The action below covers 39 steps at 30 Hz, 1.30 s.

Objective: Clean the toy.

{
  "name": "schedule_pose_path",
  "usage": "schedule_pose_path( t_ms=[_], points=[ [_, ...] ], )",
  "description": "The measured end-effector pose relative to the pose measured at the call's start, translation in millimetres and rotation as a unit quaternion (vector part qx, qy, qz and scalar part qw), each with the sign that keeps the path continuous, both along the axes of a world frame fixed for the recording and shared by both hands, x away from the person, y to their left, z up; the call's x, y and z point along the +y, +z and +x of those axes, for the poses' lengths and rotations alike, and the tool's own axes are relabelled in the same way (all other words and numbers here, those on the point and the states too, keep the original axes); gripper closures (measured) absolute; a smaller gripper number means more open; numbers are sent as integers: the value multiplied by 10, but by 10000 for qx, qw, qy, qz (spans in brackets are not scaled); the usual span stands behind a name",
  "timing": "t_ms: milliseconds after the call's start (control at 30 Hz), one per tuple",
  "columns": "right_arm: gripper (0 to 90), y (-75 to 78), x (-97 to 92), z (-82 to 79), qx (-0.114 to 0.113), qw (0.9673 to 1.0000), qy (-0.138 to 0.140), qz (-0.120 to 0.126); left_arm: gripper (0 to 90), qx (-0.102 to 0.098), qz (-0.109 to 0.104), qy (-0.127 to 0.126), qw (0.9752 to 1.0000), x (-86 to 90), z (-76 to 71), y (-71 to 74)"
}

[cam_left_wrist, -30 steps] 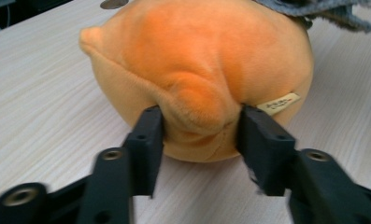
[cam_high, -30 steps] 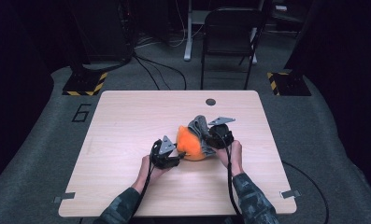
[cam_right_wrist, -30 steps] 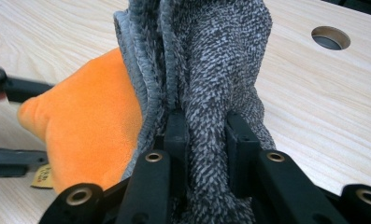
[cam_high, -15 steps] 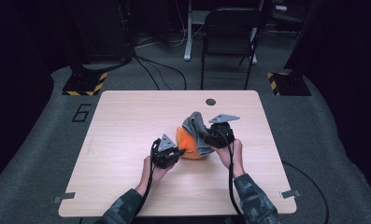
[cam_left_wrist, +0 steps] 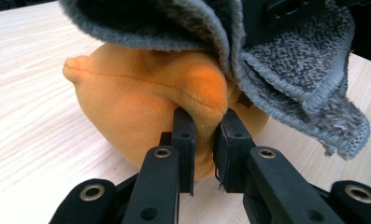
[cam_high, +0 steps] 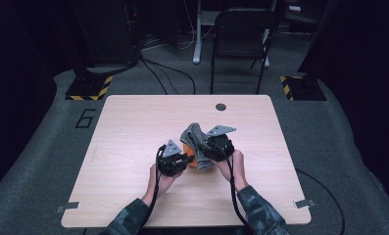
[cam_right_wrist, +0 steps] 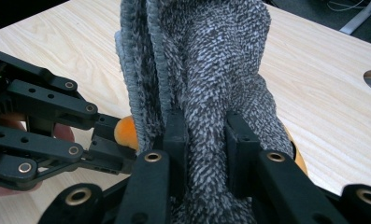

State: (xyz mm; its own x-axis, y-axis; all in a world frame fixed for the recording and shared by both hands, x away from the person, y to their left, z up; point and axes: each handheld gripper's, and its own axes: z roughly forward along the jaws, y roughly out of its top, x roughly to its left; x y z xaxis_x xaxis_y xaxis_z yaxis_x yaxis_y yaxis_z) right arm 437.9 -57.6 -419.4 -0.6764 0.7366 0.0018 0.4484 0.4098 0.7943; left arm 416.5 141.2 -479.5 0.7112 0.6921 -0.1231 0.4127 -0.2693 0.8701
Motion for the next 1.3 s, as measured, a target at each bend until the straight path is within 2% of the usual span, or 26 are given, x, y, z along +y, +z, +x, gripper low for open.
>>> schedule_pose_path(
  t_ms=[133,400,567,767,867,900,933,1000,1033,1133,1200,1233,1300],
  points=[
    [733,-18,-41,12,1,10000,-42,-29,792,-1,29,-16,10000,14,12,-7],
    [730,-45,-187,72,147,9997,-191,-49,790,-9,-30,22,10000,33,25,-22],
    [730,-76,-294,130,263,9992,-303,-78,789,-3,23,-20,10000,55,41,-24],
    [727,-152,-447,214,411,9973,-602,-125,787,-7,-28,2,10000,59,52,-35],
    [727,-201,-510,251,533,9962,-682,-98,784,-3,-26,-13,10000,57,53,-39],
    [727,-216,-536,268,491,9966,-642,-151,783,-4,-25,-12,10000,57,53,-40],
    [726,-221,-536,271,573,9957,-716,-93,783,-5,-26,-12,10000,58,54,-40],
    [725,-241,-568,288,565,9957,-714,-166,783,-5,-28,-15,10000,59,55,-41],
    [725,-249,-561,286,645,9943,-837,-116,782,-1,-31,-12,10000,59,55,-42],
    [724,-291,-597,317,692,9940,-827,-160,782,27,-58,-11,10000,53,52,-45],
    [724,-326,-613,334,791,9920,-966,-173,781,38,-63,-14,10000,57,54,-46],
    [723,-346,-630,350,755,9924,-929,-272,780,58,-87,17,9999,56,52,-49],
    [724,-404,-665,380,853,9911,-986,-276,780,53,-89,15,9999,56,54,-50]
  ],
)
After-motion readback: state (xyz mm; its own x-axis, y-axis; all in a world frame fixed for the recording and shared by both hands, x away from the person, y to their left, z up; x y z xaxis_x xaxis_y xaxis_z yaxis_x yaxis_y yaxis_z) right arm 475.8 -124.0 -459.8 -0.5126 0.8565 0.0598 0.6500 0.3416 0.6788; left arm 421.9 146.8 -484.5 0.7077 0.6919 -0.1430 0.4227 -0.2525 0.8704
